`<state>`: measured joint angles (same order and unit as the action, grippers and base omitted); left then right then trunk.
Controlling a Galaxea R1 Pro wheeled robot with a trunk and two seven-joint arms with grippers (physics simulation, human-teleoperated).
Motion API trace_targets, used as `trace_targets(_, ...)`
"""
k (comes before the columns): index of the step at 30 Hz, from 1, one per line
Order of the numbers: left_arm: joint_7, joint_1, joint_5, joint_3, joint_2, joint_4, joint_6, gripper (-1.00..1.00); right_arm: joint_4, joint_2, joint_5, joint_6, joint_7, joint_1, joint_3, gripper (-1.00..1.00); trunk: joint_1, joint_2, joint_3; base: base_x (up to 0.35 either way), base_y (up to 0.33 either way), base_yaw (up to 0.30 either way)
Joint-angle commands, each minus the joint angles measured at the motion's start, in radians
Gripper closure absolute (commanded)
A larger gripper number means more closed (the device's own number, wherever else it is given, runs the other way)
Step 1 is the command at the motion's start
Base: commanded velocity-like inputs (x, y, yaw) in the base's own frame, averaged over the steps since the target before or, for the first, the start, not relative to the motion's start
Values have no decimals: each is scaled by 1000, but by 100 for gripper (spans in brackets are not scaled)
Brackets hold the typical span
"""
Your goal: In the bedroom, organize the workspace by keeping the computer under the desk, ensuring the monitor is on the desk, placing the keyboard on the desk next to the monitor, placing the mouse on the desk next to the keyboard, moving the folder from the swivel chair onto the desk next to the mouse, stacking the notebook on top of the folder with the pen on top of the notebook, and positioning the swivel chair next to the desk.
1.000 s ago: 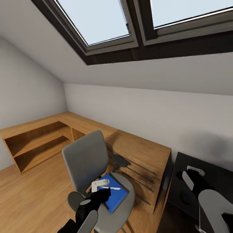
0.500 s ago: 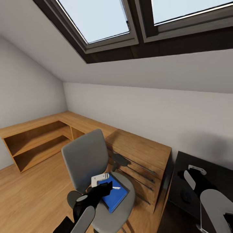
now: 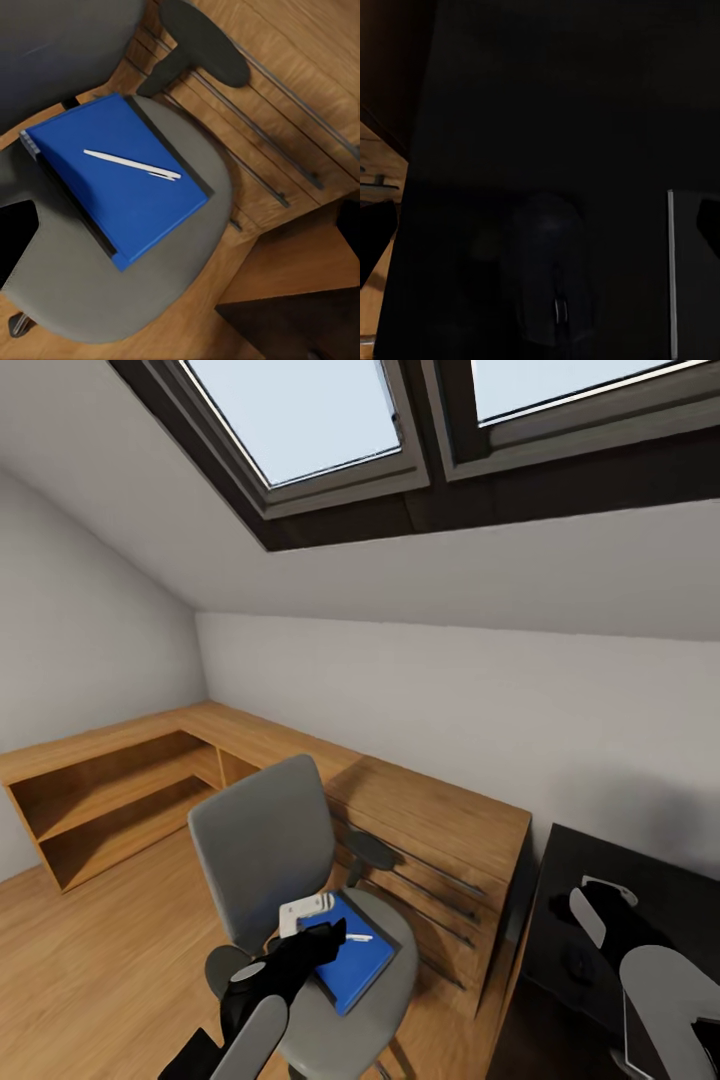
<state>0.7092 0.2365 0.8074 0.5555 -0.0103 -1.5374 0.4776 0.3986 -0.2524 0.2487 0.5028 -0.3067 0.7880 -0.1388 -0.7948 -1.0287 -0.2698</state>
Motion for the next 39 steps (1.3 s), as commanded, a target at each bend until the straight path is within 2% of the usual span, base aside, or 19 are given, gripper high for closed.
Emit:
trace_targets(1, 9, 1, 7, 2, -4, -1, 1, -100, 2, -1, 11, 5, -7, 0, 0, -100, -4, -8, -5, 0, 0, 0)
trace_targets(24, 9, 1, 8, 1, -22, -3, 1, -100, 1, -6, 8, 10, 18, 0, 0, -100, -92, -169, -77, 0, 0, 0)
trace_targets(30, 9, 1, 9, 1, -23, -3, 1, -100, -2, -14, 8, 9, 21, 0, 1, -100, -92, -169, -77, 0, 0, 0)
trace_targets(36, 8, 1, 10, 1, -23, -6, 1, -100, -74, -16, 7, -2, 23, 0, 4, -100, -92, -169, -77, 0, 0, 0)
trace_targets(39, 8, 1, 31, 1, -23, -9, 1, -100, -83, -17, 4, -3, 25, 0, 5, -100, -92, -169, -77, 0, 0, 0)
